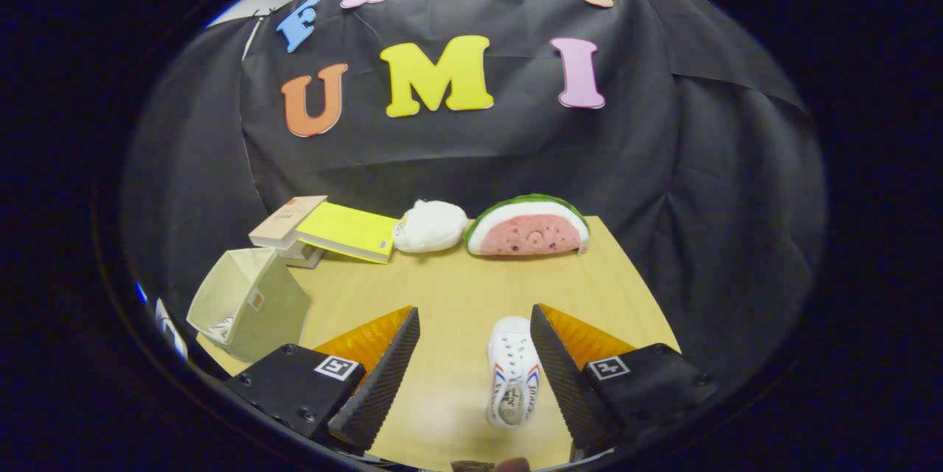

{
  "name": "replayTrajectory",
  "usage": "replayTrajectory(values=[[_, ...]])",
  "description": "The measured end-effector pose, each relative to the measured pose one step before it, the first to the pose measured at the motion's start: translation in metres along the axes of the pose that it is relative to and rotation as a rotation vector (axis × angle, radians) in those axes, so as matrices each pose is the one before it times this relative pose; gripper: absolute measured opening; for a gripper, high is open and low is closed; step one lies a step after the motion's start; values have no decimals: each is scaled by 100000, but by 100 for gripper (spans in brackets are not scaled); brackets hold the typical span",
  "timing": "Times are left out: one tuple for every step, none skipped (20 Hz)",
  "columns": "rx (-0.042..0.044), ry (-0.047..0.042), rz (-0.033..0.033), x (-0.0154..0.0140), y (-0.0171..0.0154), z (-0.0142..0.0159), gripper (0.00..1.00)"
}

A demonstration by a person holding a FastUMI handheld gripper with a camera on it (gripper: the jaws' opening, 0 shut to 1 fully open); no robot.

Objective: Open the storage box then place both shoes into the box .Put the left shoe in first, then the right shoe, with the right side of both shoes facing outward in a uniform manner.

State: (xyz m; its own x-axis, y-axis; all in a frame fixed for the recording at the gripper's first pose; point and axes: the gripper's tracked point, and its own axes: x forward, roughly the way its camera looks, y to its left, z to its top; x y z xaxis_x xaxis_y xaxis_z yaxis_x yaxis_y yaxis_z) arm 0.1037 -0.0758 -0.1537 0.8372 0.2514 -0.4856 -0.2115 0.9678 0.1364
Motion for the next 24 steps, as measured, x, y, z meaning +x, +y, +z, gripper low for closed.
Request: replayTrajectory(values=[[557, 2029, -1198, 690, -1377, -884, 97], [477, 2289, -1095, 628, -1251, -813, 97], [418, 1985, -719, 728, -1137, -805, 97], [31, 2576, -618, 750, -981, -834, 97], [283, 2908, 69, 797, -803, -925, 97], [-7, 3348, -50, 718, -750, -992, 97], [53, 2764, 299, 848, -615, -688, 97], [-479, 2692, 279, 804, -594, -697, 97], [-578, 3285, -68, 860, -513, -824, 97], [-53, 3894, 446, 902, -355, -901, 97], [602, 4307, 1506, 811, -9, -898, 98], [628, 4153, 1534, 825, 127, -781, 97], [-428, 3227, 1113, 745, 62, -644, 97], [-852, 2481, 648, 610, 160, -423, 97], [-623, 1680, 482, 589, 170, -267, 97], [-284, 1398, 250, 524, 172, -159, 97], [-164, 1166, 49, 590, 49, 14, 97], [255, 1764, 118, 614, 31, -61, 97], [814, 1934, 959, 582, 144, -40, 97], [997, 1596, 1381, 541, 54, -42, 97], [-130, 1676, 1219, 351, -32, -131, 96], [-669, 646, 985, 251, -38, 94, 95], [-555, 677, 1028, 175, -31, 102, 95], [551, 924, 2193, 190, 253, 82, 94]])
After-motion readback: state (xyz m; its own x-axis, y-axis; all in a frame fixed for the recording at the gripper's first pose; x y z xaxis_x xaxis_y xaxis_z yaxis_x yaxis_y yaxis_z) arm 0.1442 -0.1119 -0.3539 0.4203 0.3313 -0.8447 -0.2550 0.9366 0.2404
